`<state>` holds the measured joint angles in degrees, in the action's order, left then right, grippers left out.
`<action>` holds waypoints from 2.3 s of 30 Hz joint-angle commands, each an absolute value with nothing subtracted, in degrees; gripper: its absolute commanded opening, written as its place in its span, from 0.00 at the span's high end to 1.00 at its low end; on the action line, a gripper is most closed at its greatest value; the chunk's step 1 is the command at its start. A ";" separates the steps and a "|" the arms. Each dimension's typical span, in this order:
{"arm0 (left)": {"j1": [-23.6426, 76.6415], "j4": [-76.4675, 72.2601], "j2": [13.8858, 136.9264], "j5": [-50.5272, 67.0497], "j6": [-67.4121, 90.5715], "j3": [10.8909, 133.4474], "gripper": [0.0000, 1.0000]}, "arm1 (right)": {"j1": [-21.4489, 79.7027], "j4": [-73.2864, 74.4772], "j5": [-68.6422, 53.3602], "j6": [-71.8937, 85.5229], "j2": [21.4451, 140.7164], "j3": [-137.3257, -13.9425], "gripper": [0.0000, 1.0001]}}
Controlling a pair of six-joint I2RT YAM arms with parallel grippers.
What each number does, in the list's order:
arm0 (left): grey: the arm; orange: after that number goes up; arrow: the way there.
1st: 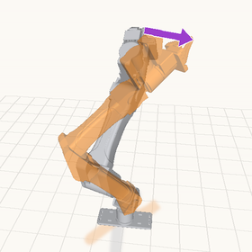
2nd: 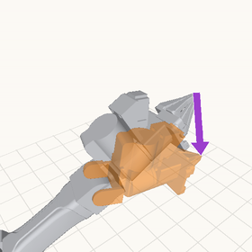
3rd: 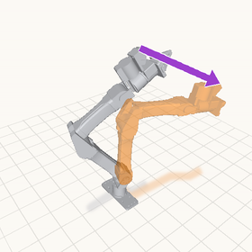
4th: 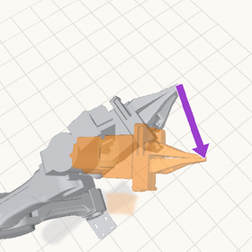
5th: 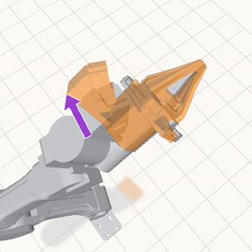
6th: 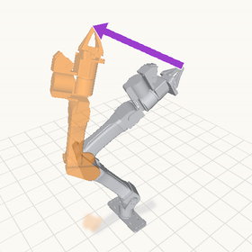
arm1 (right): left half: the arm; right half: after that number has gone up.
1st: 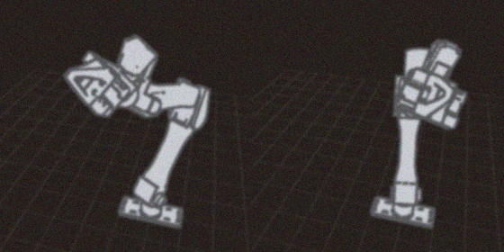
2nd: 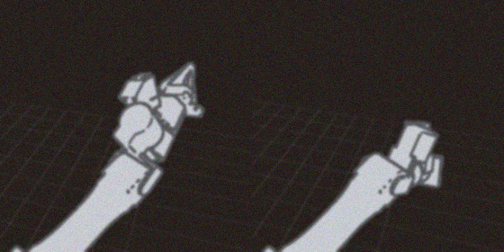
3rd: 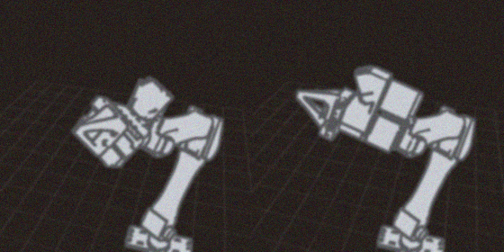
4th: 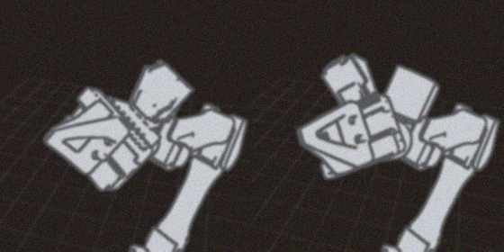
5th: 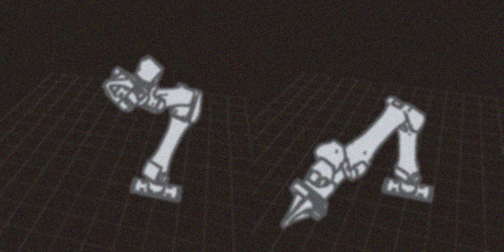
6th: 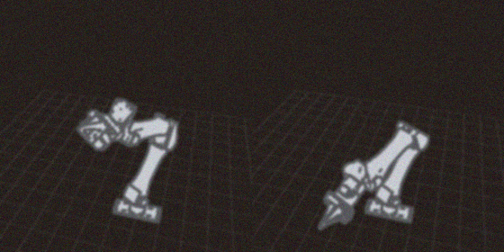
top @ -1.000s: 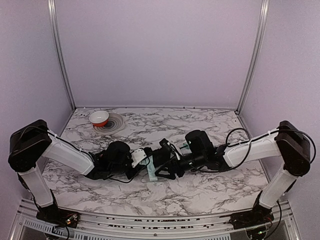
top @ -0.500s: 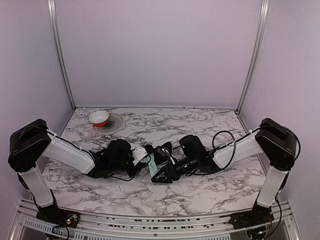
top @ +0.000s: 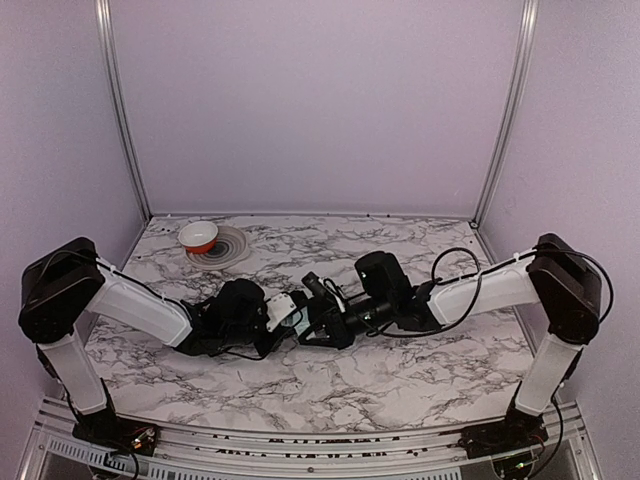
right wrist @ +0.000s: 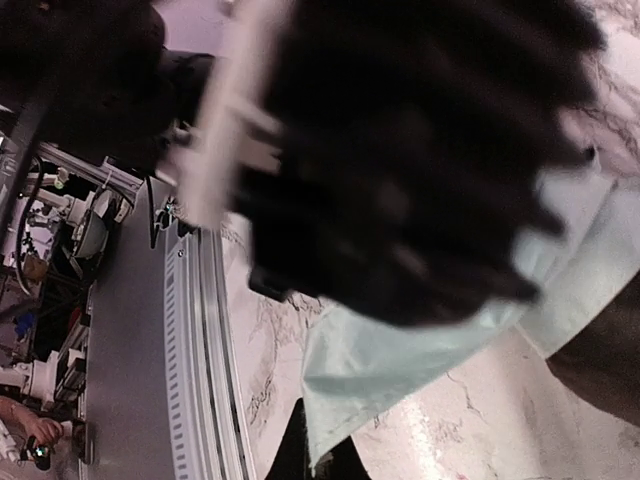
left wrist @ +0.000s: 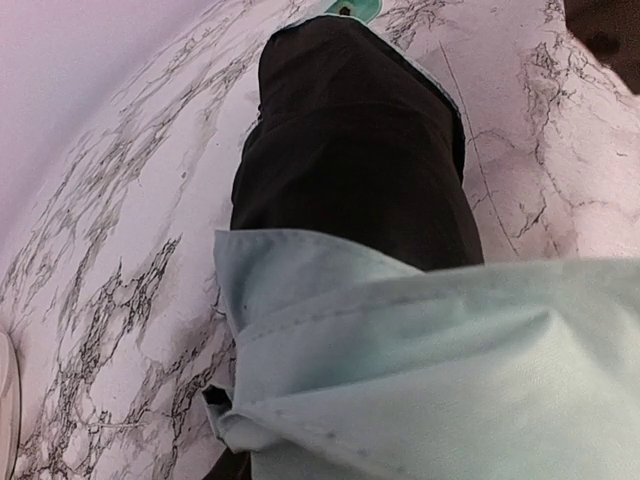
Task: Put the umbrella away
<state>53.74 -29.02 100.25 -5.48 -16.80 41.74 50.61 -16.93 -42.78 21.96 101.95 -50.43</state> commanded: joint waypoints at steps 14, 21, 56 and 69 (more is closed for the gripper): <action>43.87 -28.04 107.63 19.14 13.58 50.48 1.00 | 54.78 7.29 -43.85 4.50 94.57 -57.72 1.00; 40.83 -29.35 111.31 28.63 23.34 53.28 1.00 | 51.27 6.11 -43.96 4.03 96.58 -51.38 1.00; 44.67 -16.47 101.27 15.60 -9.49 49.74 0.23 | 43.02 9.61 -39.77 4.35 114.61 -67.19 1.00; 54.69 -9.86 100.27 -6.21 -23.80 51.12 0.12 | 43.12 7.27 -39.51 6.46 114.76 -67.34 1.00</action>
